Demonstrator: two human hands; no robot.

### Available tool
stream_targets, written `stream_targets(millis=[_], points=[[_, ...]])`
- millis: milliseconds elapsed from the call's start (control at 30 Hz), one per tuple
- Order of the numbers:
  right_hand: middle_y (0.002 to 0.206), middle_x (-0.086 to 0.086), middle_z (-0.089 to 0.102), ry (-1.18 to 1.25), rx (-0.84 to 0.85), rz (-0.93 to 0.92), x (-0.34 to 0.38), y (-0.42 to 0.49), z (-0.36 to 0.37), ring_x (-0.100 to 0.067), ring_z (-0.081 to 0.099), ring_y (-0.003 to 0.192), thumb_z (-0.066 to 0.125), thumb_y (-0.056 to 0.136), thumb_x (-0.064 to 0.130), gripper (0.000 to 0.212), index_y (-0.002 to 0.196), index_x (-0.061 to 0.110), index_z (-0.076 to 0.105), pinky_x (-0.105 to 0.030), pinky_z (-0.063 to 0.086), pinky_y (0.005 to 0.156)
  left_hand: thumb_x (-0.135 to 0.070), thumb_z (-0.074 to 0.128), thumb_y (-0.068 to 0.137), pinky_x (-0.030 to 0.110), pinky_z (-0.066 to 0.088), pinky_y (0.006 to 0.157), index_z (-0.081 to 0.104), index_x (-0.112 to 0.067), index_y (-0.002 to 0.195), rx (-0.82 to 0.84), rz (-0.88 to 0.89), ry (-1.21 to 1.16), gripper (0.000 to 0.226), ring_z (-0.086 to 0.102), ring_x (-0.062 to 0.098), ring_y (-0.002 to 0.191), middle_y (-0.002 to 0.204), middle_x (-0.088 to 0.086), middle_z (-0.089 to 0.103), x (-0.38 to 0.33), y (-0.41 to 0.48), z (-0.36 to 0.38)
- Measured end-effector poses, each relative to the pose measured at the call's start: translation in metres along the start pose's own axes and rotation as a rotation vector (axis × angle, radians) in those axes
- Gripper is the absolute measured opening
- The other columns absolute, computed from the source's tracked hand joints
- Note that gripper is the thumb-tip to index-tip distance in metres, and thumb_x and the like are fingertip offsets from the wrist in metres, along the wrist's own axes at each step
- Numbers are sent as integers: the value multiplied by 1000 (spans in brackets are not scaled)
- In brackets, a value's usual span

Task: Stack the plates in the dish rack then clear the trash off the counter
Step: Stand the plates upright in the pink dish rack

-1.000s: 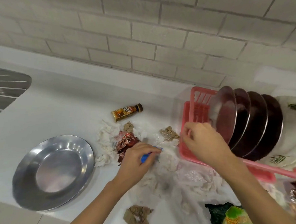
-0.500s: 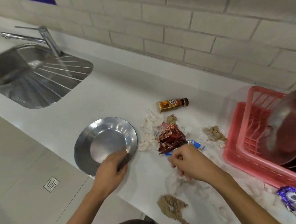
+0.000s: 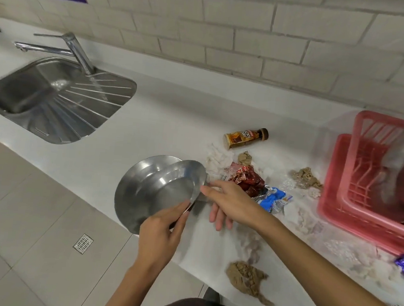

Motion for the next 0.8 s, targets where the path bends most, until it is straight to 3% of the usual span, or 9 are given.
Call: stream_targets(millis=[100,200,300,433,567,633,733,800], points=[[73,-20,71,36,17,-46,10,7,13,-32,68,52,48,96,47,40,122,17,46,-28,45,40,-33,53,95,17,54,73,70,-27,119,-96,24,-55,30,69,3,98,117,-15,69,-14,-2,-3],[71,-24,70,105,-41,-98,18,8,16,-38,67,54,47,93,17,18,109,9,50,-31,46,41,-32,54,95,23,56,81,68,-25,121,-104,73,-132,30,66,0,104,117,-14,69,-28,-2,-1],[68,-22,67,29,-180,-132,25,3,2,-41,65,48,44,86,7,22,107,9,50,-40,51,40,-25,62,94,24,53,93,64,-24,126,-50,132,-245,32,61,-1,114,122,-14,67,-44,4,3],[72,-20,67,-47,-354,-188,41,-23,-36,-33,63,42,44,90,8,24,113,13,49,-27,44,34,-30,62,93,34,53,95,64,-17,128,9,221,-278,37,57,4,121,130,-10,63,-64,19,10],[57,-6,62,-169,-564,-240,63,-66,-88,-15,58,35,45,88,7,29,115,16,50,-24,43,38,-16,68,90,28,48,97,67,-11,120,-43,453,-254,31,59,11,118,126,-3,64,-97,33,18],[61,1,62,-292,-693,-252,71,-90,-118,-9,58,43,48,87,11,27,113,17,54,-22,45,44,-4,68,87,28,48,95,67,-9,118,-56,535,-300,31,59,15,115,124,1,64,-116,40,25],[88,-2,68,-447,-877,-273,84,-135,-160,-13,61,78,48,81,18,31,109,18,61,-27,48,67,-1,61,89,28,50,87,68,-8,115,1,611,-398,28,58,11,114,125,0,63,-142,50,42],[85,-2,67,-485,-976,-268,91,-167,-185,-11,59,71,47,81,15,29,105,15,62,-29,46,64,-6,58,90,27,48,92,70,-8,111,40,672,-424,24,58,8,112,121,-1,64,-158,57,59]])
Point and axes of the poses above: each hand's wrist, its own y-axis towards the middle knuckle, its own z-axis out of the palm, x = y × z, the point moved 4 cm from there along y, towards the middle knuckle
